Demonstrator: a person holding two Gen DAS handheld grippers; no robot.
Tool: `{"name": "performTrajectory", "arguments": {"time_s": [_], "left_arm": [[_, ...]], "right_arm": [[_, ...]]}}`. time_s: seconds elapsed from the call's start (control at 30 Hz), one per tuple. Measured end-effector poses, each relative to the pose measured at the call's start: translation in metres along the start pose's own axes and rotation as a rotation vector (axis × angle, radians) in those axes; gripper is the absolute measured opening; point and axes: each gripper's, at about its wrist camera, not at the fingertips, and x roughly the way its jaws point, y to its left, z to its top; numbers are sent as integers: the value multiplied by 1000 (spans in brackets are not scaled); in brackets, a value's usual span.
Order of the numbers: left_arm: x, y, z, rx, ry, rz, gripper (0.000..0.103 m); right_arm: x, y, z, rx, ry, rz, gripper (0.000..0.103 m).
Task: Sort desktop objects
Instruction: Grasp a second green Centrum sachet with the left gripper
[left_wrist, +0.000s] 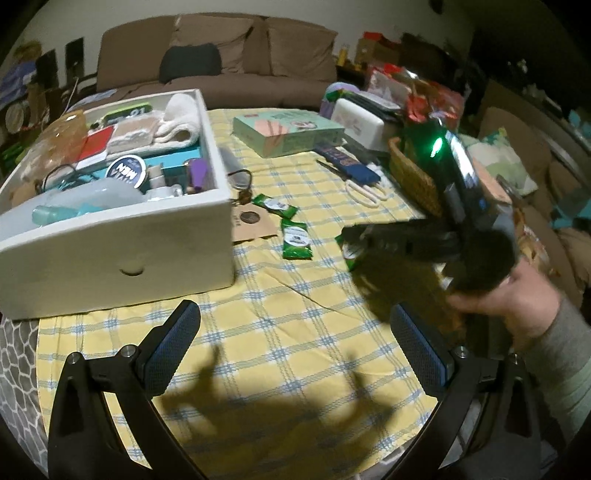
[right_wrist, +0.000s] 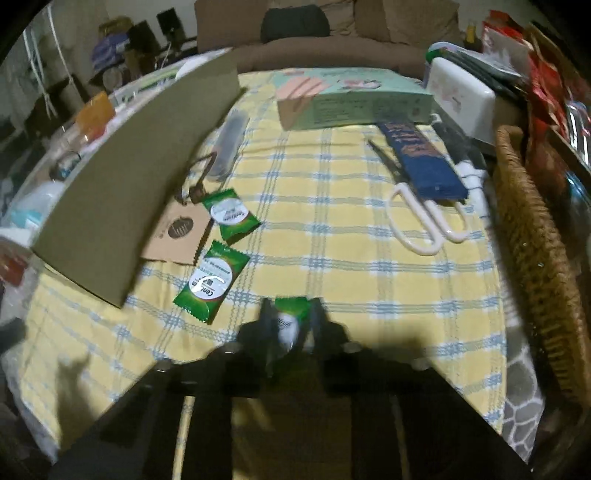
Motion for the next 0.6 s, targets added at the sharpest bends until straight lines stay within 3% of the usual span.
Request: {"name": "performTrajectory", "arguments": {"time_s": [0.13,0.37,0.5,0.6], "left_arm": [[12,-22,-1,58,16,0,103],[50,-43,25,19,30,-21,98],[75,-48,38,53,33,28,98],[100,-45,44,76,60,90,85]], "right_arm": [[-22,-11,3,24,-37,39,8],[-46,-35,5,73,-80,107,7],[-55,-53,5,108,-76,126,10],[-56,-65,3,134,-60,130,11]]}}
